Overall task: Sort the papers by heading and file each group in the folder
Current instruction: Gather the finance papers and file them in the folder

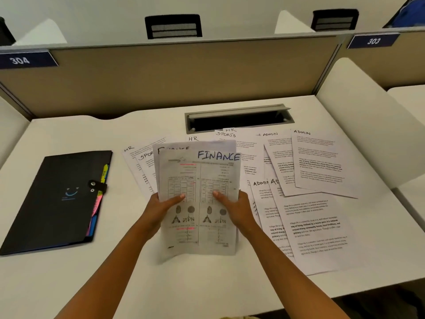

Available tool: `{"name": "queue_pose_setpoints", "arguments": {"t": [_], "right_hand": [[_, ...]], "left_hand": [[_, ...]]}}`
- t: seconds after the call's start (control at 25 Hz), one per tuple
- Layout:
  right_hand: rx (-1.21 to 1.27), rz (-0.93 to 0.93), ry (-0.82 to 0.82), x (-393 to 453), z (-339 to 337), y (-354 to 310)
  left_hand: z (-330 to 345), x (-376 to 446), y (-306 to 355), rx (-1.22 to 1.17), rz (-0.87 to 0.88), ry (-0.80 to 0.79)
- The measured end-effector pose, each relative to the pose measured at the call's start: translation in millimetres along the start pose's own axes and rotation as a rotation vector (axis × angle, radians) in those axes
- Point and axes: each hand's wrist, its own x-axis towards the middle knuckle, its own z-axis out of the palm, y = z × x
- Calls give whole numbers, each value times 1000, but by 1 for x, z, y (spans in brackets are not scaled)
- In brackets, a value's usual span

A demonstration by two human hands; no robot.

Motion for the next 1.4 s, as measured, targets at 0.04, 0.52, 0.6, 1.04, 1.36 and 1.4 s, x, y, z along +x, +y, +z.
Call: {"name": "queue_pose_setpoints", "arguments": {"t": [0.04, 0.52, 0.6, 1.04, 1.36, 1.4], "right_hand": [[-3, -35, 7, 2, 3, -6], [-73, -368, 33, 16, 6, -79], [-82, -343, 36, 16, 8, -75], [-109, -172, 5, 17, 7, -33], [-203, -103, -125, 31, -4, 6], [-232, -101, -104, 35, -9, 9]], "left_hand": [[2, 1, 7, 0, 32, 26], [10, -13, 79, -8, 400, 85], [11, -14, 78, -16, 403, 87], [12, -10, 40, -61, 286, 193], [8, 4, 12, -77, 165, 380], [1, 6, 14, -89, 166, 419]]}}
